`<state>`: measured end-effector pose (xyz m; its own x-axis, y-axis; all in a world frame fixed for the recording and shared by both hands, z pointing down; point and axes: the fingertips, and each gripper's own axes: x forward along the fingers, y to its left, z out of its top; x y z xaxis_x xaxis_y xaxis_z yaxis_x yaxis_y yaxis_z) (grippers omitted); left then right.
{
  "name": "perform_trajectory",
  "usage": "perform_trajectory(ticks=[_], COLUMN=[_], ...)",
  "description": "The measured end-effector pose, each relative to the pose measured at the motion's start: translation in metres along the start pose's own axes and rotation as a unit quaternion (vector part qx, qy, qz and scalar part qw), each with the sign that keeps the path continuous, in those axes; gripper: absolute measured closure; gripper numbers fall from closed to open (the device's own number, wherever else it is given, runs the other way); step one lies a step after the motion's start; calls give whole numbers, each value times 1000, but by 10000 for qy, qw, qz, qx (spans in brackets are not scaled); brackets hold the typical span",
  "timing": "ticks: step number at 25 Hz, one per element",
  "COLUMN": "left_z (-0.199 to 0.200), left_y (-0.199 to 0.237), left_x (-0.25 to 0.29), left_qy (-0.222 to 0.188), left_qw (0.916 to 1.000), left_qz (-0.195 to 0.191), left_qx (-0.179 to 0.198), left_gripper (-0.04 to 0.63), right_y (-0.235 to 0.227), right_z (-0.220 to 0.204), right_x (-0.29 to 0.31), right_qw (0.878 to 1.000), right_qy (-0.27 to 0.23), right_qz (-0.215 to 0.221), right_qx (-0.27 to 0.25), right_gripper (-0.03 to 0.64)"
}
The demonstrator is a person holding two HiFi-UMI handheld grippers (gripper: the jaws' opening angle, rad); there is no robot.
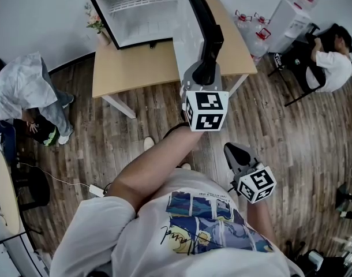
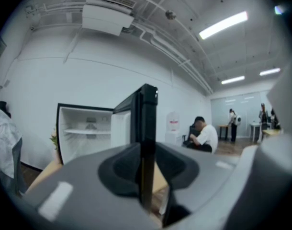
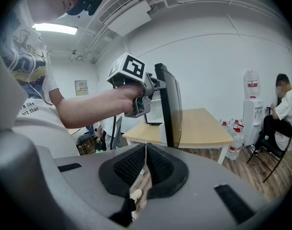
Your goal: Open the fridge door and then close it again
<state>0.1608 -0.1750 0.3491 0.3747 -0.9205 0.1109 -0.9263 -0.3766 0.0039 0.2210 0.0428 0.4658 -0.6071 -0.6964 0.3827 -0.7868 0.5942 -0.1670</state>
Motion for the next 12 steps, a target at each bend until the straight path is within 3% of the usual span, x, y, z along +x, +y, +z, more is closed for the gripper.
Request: perform_trajectory(ticks=[12], left_z=[-1], left_y=[15], left_x=[-8], left_qy=[48], left_qw=[9998], left_qz=[-170], left_qx=[74], left_gripper=[486], right_y=[0], right_z=[1], right_x=[8], right_qw=[9999], right_qy=[75], right_qz=[72], right_qx=[14], right_gripper=[597])
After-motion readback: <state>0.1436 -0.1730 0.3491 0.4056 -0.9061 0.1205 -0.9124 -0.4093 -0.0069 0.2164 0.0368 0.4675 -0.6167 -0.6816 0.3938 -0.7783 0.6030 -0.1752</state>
